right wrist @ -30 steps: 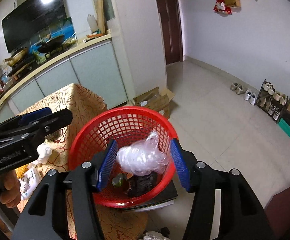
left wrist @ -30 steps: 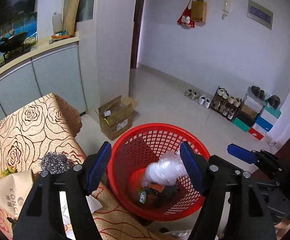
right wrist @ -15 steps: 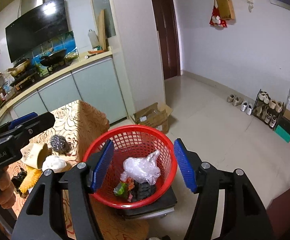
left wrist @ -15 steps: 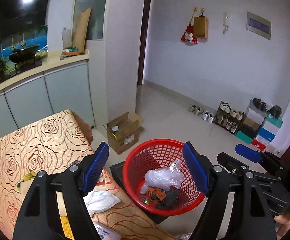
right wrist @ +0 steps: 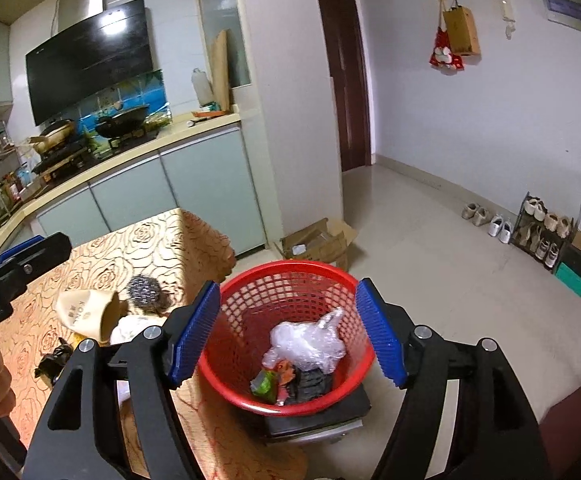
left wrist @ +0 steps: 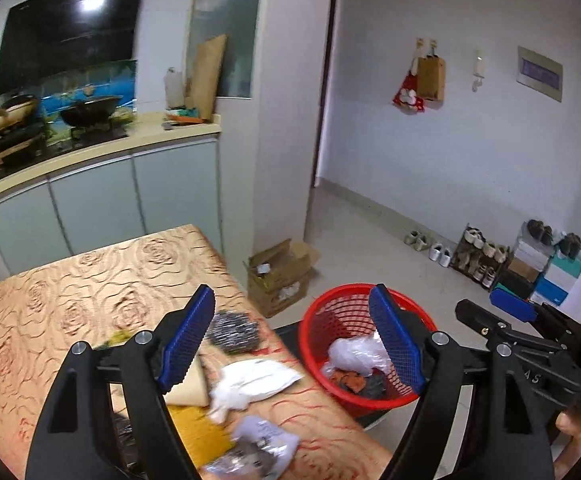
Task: Collect trash
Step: 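Move both tools back over the table toward the black plastic bag, then close the left tool on the black plastic bag while the right tool grasps the yellow foam net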
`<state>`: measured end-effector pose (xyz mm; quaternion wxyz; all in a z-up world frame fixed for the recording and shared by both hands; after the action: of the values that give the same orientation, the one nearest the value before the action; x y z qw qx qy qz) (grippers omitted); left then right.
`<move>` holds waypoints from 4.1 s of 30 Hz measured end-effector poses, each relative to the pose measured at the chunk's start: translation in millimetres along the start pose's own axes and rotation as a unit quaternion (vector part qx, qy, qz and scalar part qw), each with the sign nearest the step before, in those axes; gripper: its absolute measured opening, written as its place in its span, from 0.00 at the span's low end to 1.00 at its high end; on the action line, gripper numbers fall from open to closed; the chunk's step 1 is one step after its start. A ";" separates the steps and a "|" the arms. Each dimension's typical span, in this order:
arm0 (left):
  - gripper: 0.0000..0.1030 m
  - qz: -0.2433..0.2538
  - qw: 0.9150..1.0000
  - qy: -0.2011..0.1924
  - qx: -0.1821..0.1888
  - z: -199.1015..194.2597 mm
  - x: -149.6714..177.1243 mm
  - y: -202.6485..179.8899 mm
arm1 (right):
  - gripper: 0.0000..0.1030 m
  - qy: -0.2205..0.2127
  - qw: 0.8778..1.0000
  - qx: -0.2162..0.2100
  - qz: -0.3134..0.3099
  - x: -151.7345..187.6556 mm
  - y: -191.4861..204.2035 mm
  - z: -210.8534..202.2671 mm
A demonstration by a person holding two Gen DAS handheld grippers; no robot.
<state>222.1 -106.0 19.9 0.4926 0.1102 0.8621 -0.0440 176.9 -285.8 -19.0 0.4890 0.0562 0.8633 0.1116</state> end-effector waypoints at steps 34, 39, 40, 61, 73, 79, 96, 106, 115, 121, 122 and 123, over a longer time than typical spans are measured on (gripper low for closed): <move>0.76 -0.063 0.990 0.062 -0.112 -27.1 89.1 133.0 | 0.71 0.014 0.994 -0.089 -0.066 9.4 107.9 11.6; 0.76 -0.057 0.989 0.089 -0.107 -2.4 101.4 129.3 | 0.71 0.019 0.994 -0.087 -0.065 9.7 104.9 15.8; 0.76 -0.056 0.988 0.093 -0.107 0.2 103.4 127.5 | 0.71 0.020 0.994 -0.087 -0.065 10.0 104.9 16.6; 0.34 -0.044 0.980 0.150 -0.124 43.1 126.0 131.7 | 0.71 0.047 0.993 -0.089 -0.067 20.4 107.0 41.8; 0.13 -0.064 0.978 0.134 -0.144 25.8 123.0 159.4 | 0.71 0.083 0.983 -0.127 -0.101 45.7 145.8 56.6; 0.13 -0.070 0.975 0.105 -0.184 0.5 111.5 183.5 | 0.71 0.107 0.975 -0.156 -0.114 62.6 174.3 71.5; 0.14 -0.108 0.969 0.093 -0.204 -23.9 113.7 222.4 | 0.79 0.171 0.954 -0.173 -0.175 98.6 220.3 111.9; 0.14 -0.113 0.968 0.093 -0.206 -24.1 114.5 226.2 | 0.60 0.185 0.949 -0.177 -0.184 106.0 226.6 123.0; 0.14 -0.110 0.967 0.093 -0.210 -28.3 116.4 225.5 | 0.39 0.179 0.948 -0.185 -0.186 107.2 228.5 118.4; 0.14 -0.108 0.967 0.092 -0.211 -30.4 115.5 223.6 | 0.33 0.168 0.950 -0.191 -0.184 102.2 227.7 108.8; 0.14 -0.108 0.967 0.090 -0.211 -31.8 115.6 222.9 | 0.33 0.165 0.950 -0.192 -0.183 100.7 227.3 106.6; 0.14 -0.107 0.967 0.089 -0.211 -32.7 114.9 222.4 | 0.33 0.162 0.950 -0.194 -0.182 98.8 227.0 104.1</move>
<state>190.1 133.1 -54.8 0.4181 -0.0862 0.8992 0.0965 212.4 -31.2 -96.7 0.3562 -0.2165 0.8881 0.1935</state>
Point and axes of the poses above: each gripper's, at about its wrist camera, not at the fingertips, and z roughly the way its jaws point, y to its left, x to its underside, the point moved 4 cm from there along z, roughly the way its jaws point, and after that the axes turned 13 degrees about -x, right-handed, at the moved point
